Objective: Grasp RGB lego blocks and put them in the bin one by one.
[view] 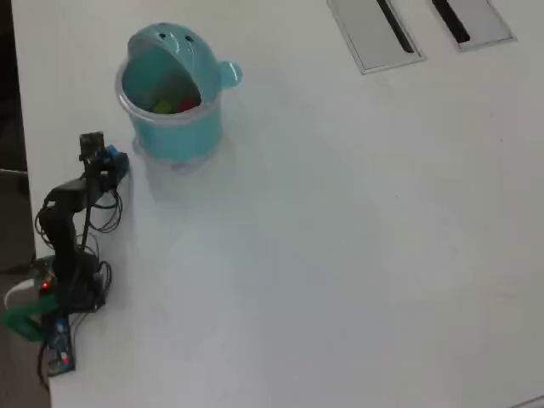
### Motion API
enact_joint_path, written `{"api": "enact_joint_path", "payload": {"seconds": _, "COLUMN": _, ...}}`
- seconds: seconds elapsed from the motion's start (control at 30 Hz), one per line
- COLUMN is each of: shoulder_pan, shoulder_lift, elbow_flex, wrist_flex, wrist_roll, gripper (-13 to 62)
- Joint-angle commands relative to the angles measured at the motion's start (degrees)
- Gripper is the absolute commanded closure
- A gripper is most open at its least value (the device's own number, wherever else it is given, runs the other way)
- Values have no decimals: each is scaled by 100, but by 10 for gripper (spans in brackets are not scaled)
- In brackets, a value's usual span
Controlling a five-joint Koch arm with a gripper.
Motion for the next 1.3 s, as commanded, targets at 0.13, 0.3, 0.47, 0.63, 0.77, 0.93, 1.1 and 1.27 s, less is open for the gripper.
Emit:
{"api": "enact_joint_path", "payload": {"seconds": 0.13, "shoulder_pan": -97, "shoulder_lift": 105, "elbow_flex": -439, "wrist_flex": -642, "wrist_roll": 281, "gripper": 355}}
{"api": "enact_joint_path", "payload": {"seconds": 0.3, "shoulder_pan": -123, "shoulder_lift": 642, "elbow_flex": -334, "wrist_flex": -396, "wrist_roll": 475, "gripper": 403}}
{"api": "enact_joint_path", "payload": {"seconds": 0.47, "shoulder_pan": -114, "shoulder_lift": 1397, "elbow_flex": -255, "wrist_flex": 123, "wrist_roll": 510, "gripper": 403}}
{"api": "enact_joint_path", "payload": {"seconds": 0.63, "shoulder_pan": -141, "shoulder_lift": 2285, "elbow_flex": -369, "wrist_flex": 844, "wrist_roll": 703, "gripper": 403}}
{"api": "enact_joint_path", "payload": {"seconds": 0.77, "shoulder_pan": -123, "shoulder_lift": 2892, "elbow_flex": -853, "wrist_flex": 1503, "wrist_roll": 826, "gripper": 403}}
{"api": "enact_joint_path", "payload": {"seconds": 0.93, "shoulder_pan": -132, "shoulder_lift": 3217, "elbow_flex": -2171, "wrist_flex": 2522, "wrist_roll": 826, "gripper": 406}}
{"api": "enact_joint_path", "payload": {"seconds": 1.1, "shoulder_pan": 264, "shoulder_lift": 2962, "elbow_flex": -4263, "wrist_flex": 3533, "wrist_roll": 826, "gripper": 407}}
{"api": "enact_joint_path", "payload": {"seconds": 1.27, "shoulder_pan": 976, "shoulder_lift": 1942, "elbow_flex": -5739, "wrist_flex": 3393, "wrist_roll": 817, "gripper": 407}}
